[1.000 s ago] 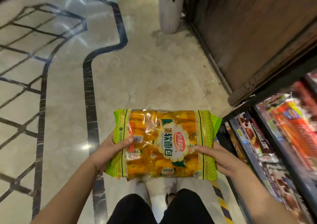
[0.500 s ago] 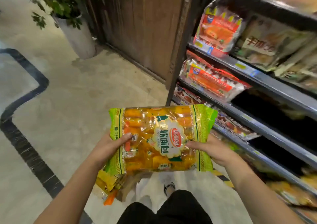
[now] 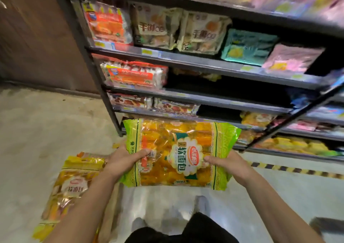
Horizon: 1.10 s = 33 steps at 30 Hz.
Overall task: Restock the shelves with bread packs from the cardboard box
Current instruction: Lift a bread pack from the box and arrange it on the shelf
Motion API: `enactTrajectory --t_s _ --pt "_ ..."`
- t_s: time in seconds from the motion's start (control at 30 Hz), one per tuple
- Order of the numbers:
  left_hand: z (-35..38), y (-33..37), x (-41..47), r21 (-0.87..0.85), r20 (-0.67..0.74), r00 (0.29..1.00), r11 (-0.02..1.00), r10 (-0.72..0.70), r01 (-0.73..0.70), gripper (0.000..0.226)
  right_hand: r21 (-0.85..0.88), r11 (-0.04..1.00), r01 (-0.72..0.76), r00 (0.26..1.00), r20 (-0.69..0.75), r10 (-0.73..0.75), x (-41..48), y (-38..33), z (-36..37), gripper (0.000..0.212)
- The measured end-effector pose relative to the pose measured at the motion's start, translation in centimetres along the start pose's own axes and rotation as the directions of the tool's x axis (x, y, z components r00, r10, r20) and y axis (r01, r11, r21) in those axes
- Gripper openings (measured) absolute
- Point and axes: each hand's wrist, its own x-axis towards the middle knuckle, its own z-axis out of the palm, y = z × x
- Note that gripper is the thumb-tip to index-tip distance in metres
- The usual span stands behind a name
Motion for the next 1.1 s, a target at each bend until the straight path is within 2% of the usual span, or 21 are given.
enactTrajectory --t_s 0.13,0.23,0.47,0.63,0.83,1.1 --pt "7.1 3.1 1.5 0.013 0.094 0.995 1.000 0.025 -0.027 0.101 -0.031 1.000 -0.001 0.992 -0.124 -0.003 -0.1 3.5 -6.2 0.043" --pt "12.9 5.2 2.6 0.027 0.118 0.993 0.999 0.013 -0.016 0.105 -0.039 0.999 -0.007 0.988 -0.157 0.001 1.0 5.9 -11.7 0.035" --pt "26.1 7.8 6.0 -0.044 0.046 0.997 0.997 -0.054 0.056 0.063 -0.033 0.999 0.010 0.987 -0.159 -0.015 5.5 10.3 -24.4 0.041" --pt "31.5 7.9 8.9 -0.073 -0.001 0.998 0.995 -0.067 0.067 0.047 -0.047 0.999 -0.015 0.984 -0.176 0.006 9.1 12.4 -28.7 0.036" --pt "34.2 2.8 17.4 -0.046 -0.034 0.994 0.994 -0.104 0.103 0.062 -0.064 0.997 -0.039 0.967 -0.253 0.022 16.8 18.2 -29.4 0.033" --pt "38.3 -12.1 35.9 0.063 -0.035 0.999 0.998 -0.019 0.021 0.052 -0.059 0.997 0.048 0.913 -0.402 -0.068 32.8 34.2 -28.3 0.029"
